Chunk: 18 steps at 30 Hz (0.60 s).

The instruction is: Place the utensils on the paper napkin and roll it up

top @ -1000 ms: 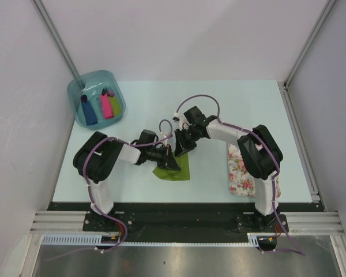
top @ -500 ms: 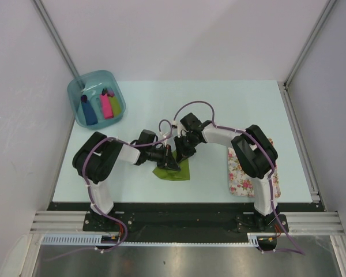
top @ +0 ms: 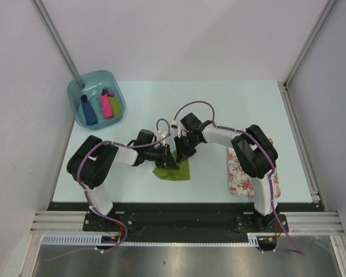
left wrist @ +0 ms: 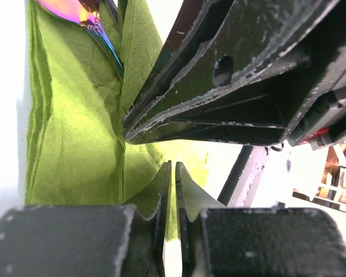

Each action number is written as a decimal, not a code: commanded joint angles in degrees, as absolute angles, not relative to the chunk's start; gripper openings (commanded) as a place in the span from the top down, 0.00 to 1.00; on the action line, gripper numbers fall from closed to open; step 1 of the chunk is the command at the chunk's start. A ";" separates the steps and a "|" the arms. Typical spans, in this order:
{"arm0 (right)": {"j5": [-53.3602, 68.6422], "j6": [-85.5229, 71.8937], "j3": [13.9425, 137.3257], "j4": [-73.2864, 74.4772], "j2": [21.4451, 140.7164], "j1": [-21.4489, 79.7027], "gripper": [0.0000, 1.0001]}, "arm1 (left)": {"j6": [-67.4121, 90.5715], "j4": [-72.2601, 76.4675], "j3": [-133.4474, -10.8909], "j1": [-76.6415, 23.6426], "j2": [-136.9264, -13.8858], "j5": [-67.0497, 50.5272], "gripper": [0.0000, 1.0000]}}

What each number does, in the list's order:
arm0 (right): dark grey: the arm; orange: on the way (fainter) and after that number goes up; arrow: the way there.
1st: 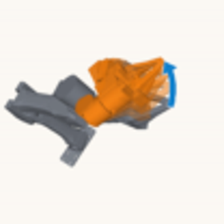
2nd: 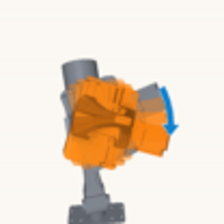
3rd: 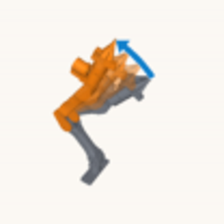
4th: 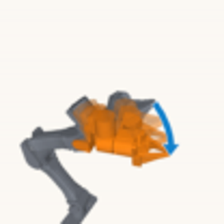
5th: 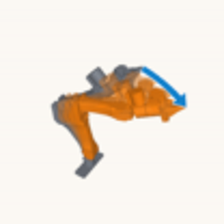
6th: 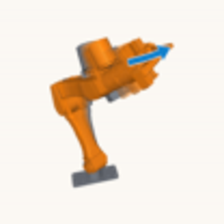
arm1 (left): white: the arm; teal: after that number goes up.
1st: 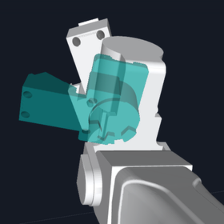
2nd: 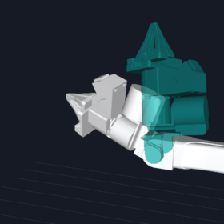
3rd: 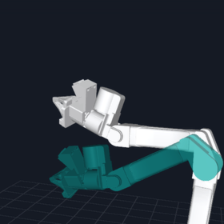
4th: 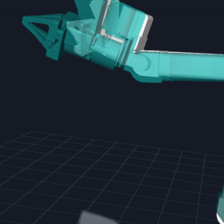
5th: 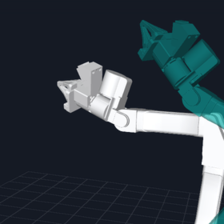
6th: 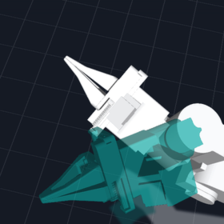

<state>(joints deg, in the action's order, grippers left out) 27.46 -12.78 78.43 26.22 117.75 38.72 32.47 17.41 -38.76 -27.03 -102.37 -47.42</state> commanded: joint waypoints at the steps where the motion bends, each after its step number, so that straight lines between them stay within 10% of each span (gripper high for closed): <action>1: 21.80 -10.46 76.55 28.12 121.03 38.59 0.87 | 31.46 18.71 -39.90 -27.95 -103.53 -46.06 0.91; 18: 31.64 -13.19 78.49 28.48 111.63 37.71 0.78 | 27.86 9.76 -41.04 -26.63 -108.28 -40.52 1.00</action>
<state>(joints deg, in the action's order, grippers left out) 29.95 -13.41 78.43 26.48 117.21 37.95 32.75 14.66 -41.45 -26.92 -106.76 -48.36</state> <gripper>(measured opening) 0.217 0.008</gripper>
